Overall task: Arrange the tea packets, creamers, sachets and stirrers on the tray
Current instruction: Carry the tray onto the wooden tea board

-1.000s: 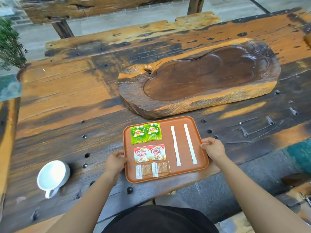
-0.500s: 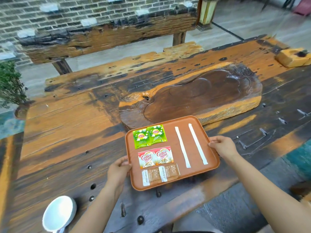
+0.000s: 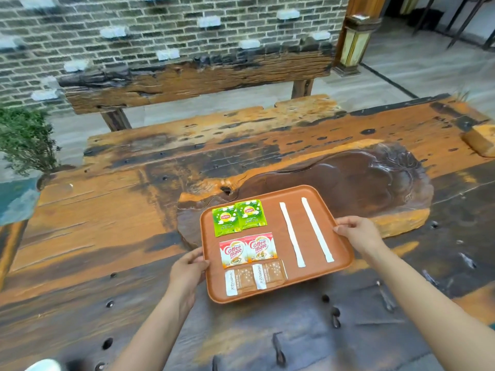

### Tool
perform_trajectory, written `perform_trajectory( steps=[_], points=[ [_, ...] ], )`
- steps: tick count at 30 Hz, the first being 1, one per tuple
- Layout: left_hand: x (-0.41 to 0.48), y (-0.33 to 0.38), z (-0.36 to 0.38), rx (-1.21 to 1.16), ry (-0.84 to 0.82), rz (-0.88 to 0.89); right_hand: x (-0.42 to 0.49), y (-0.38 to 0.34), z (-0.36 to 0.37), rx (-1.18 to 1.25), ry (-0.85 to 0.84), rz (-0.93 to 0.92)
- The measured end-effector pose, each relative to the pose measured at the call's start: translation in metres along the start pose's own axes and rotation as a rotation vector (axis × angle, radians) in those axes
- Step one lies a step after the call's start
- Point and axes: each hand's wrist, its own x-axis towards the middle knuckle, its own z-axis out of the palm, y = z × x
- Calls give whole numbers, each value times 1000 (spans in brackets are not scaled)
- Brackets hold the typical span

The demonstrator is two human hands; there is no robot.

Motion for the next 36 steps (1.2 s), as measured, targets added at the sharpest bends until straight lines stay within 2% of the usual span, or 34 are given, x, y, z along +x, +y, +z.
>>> perform_trajectory(
  steps=[6, 16, 23, 31, 36],
  points=[
    [16, 14, 64, 35, 105, 11, 77, 2, -25, -43, -15, -15],
    [45, 32, 142, 56, 141, -5, 148, 6, -52, 29, -12, 65],
    [75, 31, 167, 113, 176, -3, 176, 10, -52, 59, 19, 69],
    [102, 9, 163, 212, 200, -44, 188, 26, -33, -8, -12, 105],
    [103, 0, 159, 332, 236, 9, 190, 35, -23, -27, -45, 131]
  ],
)
